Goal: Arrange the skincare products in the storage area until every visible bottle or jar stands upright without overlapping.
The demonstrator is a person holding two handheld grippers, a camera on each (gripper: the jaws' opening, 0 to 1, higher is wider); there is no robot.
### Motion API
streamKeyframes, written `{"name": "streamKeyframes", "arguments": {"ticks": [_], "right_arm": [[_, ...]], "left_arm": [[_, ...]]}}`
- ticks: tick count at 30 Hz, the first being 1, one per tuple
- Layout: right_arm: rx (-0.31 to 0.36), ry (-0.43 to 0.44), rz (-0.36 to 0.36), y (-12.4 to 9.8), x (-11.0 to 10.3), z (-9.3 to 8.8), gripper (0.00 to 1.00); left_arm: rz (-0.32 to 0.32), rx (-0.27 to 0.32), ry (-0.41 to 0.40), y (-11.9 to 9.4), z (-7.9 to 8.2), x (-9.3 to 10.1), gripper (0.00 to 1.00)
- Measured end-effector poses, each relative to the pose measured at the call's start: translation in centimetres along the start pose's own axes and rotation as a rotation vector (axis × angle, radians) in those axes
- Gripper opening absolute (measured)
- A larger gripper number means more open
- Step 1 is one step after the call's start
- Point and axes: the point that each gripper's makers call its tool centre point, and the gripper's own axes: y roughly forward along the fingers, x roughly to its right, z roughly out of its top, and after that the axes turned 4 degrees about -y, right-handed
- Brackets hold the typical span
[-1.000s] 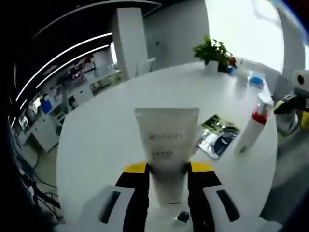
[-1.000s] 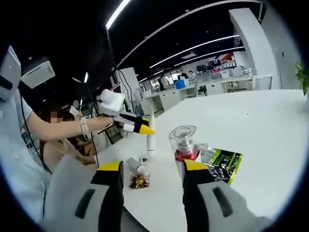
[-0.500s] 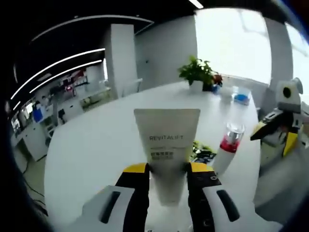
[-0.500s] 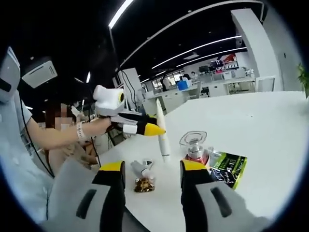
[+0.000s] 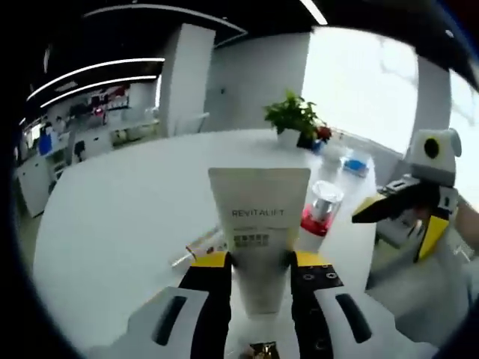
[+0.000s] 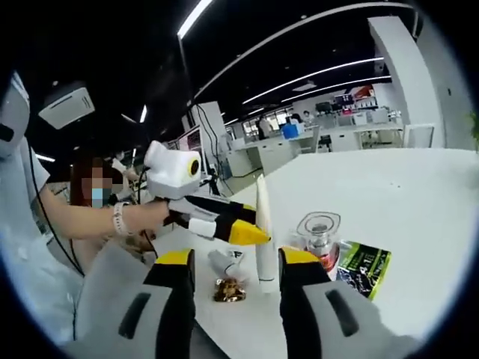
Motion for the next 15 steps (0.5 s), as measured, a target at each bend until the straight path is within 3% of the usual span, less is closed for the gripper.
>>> {"name": "streamKeyframes", "arguments": {"ticks": [7,11,15], "right_arm": [[-0.007,-0.011,0.006,0.5,-0.3,0.1,0.44],[-0.006,-0.020,0.013,1.0,-0.5,0.3,0.44],[-0.027,-0.065,-0.013,1.4,-0.3,0.2,0.43]], "left_arm": [[-0.016,-0.013,-0.031,-0.1,-1.2,1.0,0.26],[-0.039,0.017,-0.091,-0.2,-1.4,1.3,0.26],[-0.042,0.045,-0.080,-0.6,-1.6,1.5,0.27]]}}
